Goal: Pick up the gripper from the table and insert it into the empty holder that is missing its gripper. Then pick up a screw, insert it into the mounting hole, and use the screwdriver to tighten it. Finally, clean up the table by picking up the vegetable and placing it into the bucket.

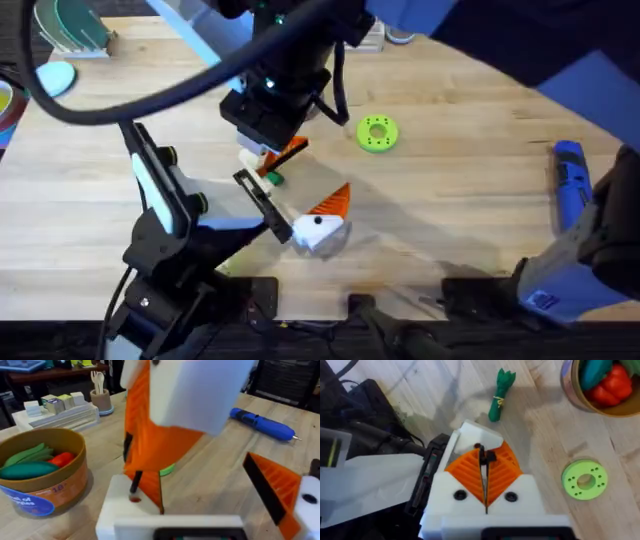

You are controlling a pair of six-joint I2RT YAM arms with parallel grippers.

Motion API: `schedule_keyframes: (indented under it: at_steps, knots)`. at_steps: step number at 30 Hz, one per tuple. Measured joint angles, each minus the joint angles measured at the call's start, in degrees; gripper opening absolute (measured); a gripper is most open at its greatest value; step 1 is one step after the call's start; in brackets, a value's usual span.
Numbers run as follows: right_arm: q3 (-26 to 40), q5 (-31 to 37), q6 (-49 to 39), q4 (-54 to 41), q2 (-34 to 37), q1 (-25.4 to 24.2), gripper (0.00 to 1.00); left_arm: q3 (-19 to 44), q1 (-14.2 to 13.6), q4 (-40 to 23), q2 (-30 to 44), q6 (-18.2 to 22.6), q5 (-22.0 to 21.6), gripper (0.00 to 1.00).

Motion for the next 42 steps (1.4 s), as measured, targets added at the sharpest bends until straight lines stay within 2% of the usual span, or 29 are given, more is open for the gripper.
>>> schedule_keyframes:
  at_steps: [13, 42]
  knots:
    - [0.0, -2.1, -0.6, 0.0, 0.0, 0.0, 0.006, 0.0, 0.0, 0.0, 0.0, 0.2, 0.2, 0.993]
    - [0.0, -2.3, -0.7, -1.1, 0.0, 0.0, 0.006, 0.0, 0.0, 0.0, 0.0, 0.2, 0.2, 0.993]
